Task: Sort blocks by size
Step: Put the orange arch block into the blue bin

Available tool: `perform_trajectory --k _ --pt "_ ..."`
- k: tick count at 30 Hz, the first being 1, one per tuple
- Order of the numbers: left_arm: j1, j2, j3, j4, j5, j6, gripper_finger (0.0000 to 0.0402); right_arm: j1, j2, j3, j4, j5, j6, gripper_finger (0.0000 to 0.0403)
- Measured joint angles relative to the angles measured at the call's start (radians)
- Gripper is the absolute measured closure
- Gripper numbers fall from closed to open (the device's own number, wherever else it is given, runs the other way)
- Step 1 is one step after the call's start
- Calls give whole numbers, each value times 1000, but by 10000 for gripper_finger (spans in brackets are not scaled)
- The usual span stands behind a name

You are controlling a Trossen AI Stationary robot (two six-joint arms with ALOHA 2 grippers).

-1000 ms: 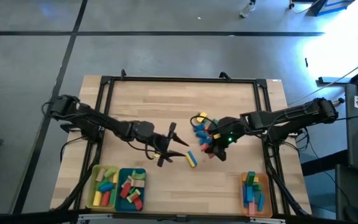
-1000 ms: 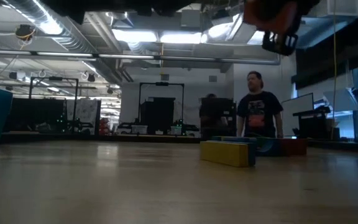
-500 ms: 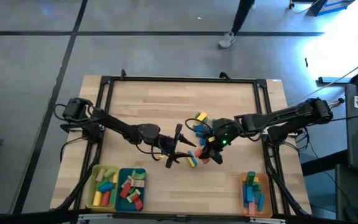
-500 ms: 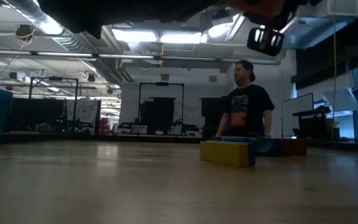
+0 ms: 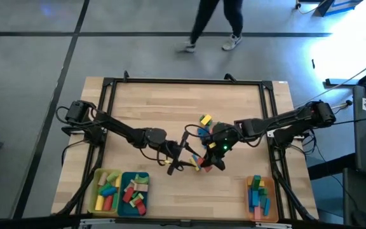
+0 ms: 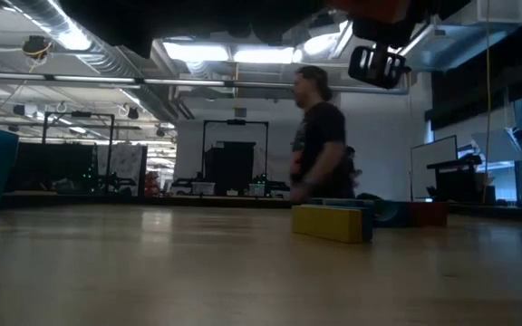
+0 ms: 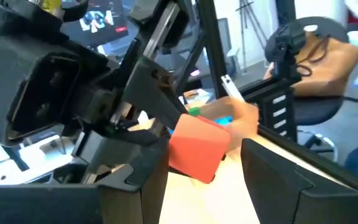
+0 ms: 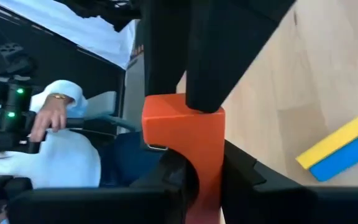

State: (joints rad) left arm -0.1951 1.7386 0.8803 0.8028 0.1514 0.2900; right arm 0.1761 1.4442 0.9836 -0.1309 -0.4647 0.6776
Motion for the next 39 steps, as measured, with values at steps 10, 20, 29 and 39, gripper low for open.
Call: perform_trajectory --k 10,20,29,39 --pt "-8 -1 0 -4 22 1 221 0 0 0 12 -5 1 351" --pt "-7 -2 -2 -2 -1 12 221 1 16 0 36 2 26 352" --pt "-7 -2 -2 -2 -7 35 221 1 21 0 75 -18 66 341" --pt "-7 -2 -2 -9 -8 89 221 1 20 1 80 -62 155 347"
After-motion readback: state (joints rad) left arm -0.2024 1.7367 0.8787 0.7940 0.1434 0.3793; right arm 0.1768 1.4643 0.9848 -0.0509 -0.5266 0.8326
